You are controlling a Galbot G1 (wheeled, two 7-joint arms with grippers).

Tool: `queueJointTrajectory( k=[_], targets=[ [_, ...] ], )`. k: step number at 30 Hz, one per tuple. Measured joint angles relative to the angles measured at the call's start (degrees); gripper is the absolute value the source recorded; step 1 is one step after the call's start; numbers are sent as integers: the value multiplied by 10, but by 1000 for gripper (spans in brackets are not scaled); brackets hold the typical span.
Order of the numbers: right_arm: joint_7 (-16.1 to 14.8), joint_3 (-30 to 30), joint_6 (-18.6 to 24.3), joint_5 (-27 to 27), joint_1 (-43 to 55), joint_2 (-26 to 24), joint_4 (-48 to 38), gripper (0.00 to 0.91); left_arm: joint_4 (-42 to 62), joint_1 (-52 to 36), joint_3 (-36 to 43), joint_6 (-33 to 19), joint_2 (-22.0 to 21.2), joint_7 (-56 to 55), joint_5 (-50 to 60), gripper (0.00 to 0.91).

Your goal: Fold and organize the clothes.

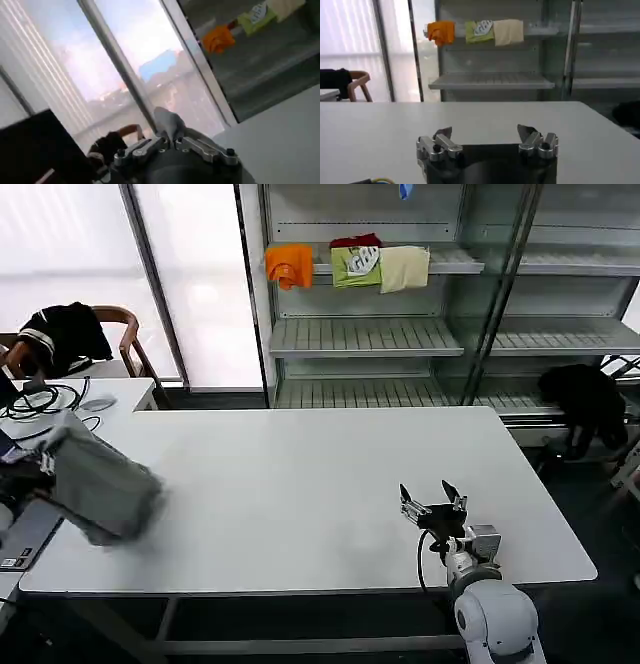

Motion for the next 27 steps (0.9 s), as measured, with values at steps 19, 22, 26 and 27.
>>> queueJointTrajectory(
  k=[19, 22, 26, 27],
  targets=[
    [7, 25, 19, 11, -24, -14, -19, 907, -37, 46, 196, -18, -173, -35, 237, 20],
    [9, 32, 15, 19, -25, -17, -15, 907, -38, 46, 246, -14, -215, -50, 254, 20],
    [9, 34, 8, 25, -23, -17, -8, 907, -47, 35, 302, 2, -247, -72, 234, 20],
    [9, 34, 7, 26, -22, -17, -7, 907, -47, 32, 312, 7, -252, -79, 222, 20]
  ],
)
